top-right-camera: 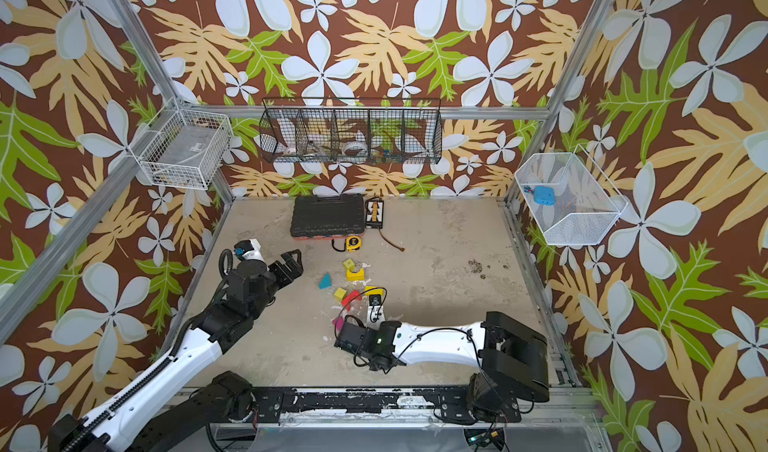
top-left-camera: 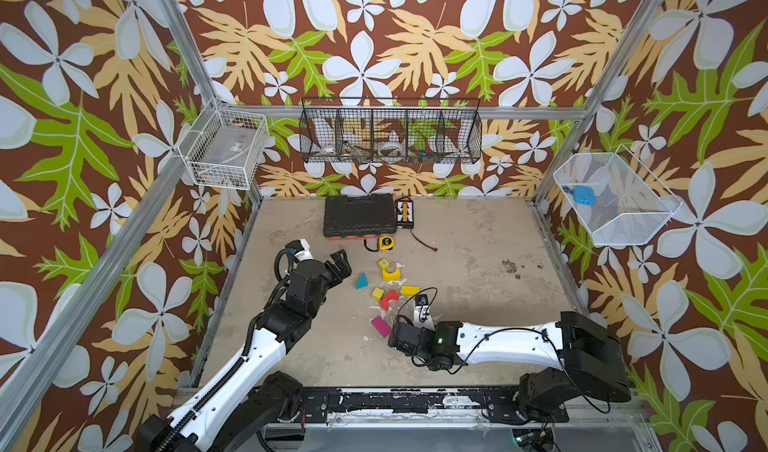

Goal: Build the wood block tower
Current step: 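Lift the pink block and carry it toward the orange and red blocks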

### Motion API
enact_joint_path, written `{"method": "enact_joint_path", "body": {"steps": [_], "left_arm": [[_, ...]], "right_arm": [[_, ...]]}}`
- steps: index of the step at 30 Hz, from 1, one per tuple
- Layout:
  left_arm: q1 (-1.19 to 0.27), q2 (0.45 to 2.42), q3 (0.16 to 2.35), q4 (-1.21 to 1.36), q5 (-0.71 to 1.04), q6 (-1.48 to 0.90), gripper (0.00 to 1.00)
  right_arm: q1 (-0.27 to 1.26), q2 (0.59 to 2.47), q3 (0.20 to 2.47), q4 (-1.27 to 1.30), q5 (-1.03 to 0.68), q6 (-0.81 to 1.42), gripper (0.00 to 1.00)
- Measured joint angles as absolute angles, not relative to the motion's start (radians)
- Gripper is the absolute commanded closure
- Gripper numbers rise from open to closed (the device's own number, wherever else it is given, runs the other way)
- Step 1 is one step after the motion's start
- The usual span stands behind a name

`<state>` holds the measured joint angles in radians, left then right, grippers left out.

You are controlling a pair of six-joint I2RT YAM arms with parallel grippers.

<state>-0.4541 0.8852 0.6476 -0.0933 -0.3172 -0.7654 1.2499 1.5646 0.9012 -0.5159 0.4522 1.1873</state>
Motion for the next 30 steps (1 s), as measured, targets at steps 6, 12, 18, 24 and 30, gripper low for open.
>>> {"method": "enact_joint_path", "body": {"steps": [6, 12, 18, 24, 30], "left_arm": [[-0.454, 0.885, 0.648, -0.093, -0.317, -0.765, 0.00], [-0.454, 0.887, 0.648, -0.093, -0.317, -0.765, 0.00], [-0.454, 0.891, 0.648, -0.093, -0.316, -0.765, 0.00], [-0.454, 0.892, 0.648, -0.093, -0.316, -0.765, 0.00], [-0.454, 0.892, 0.648, -0.093, -0.316, -0.765, 0.00]], "right_arm": [[1.243, 1.596, 0.901, -0.506, 0.447, 1.166, 0.70], [1.224, 1.623, 0.897, -0.484, 0.438, 1.147, 0.70], [1.218, 1.624, 0.897, -0.478, 0.437, 1.142, 0.70], [1.217, 1.624, 0.897, -0.475, 0.437, 1.139, 0.67], [1.215, 1.625, 0.896, -0.474, 0.437, 1.136, 0.65]]}}
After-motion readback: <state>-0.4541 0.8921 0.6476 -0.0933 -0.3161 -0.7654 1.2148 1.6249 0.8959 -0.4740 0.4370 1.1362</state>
